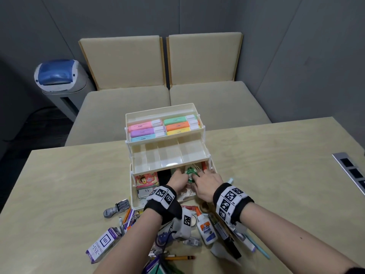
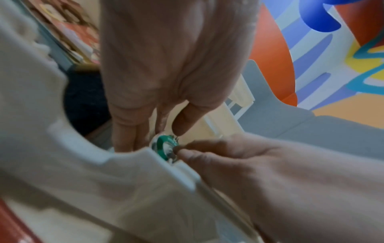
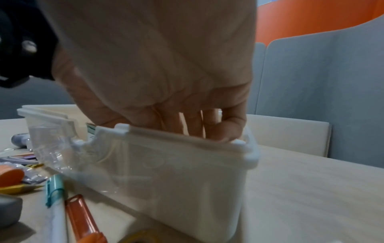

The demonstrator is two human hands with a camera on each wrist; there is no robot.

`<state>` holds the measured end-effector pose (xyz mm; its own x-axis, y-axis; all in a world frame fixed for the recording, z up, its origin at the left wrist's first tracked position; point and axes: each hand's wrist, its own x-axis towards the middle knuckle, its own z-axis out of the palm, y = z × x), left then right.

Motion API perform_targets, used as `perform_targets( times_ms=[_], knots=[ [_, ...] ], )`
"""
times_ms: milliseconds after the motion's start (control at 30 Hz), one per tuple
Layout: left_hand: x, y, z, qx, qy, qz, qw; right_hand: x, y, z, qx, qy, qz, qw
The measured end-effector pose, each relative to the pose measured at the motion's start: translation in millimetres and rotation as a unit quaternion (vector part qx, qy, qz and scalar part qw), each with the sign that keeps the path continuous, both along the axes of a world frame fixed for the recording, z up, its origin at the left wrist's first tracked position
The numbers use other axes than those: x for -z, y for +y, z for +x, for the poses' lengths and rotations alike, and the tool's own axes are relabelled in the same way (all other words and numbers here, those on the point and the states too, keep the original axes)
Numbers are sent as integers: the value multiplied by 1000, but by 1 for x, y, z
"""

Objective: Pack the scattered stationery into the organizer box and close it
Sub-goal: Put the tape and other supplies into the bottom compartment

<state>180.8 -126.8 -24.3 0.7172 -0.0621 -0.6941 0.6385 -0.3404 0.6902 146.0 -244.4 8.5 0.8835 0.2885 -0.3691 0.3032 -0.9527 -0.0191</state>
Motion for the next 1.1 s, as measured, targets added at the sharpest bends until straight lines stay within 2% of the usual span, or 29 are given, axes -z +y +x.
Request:
perform_targets(
  times_ms=[467,900,1000,1100],
  knots=[
    [-14,-3,-3,33,-22,39,998,-6,-2,6,43,7,31,999],
    [-14,-3,-2,83,-53,85,992,-32,-52,-46,94,-89,184,974],
    [-23,-1,-8,95,-68,90,989,-27,-68,-59,148,-93,222,959],
    [-41,6,-23,145,-130,130,972,-10,-92,-72,251,-78,252,931]
  ],
)
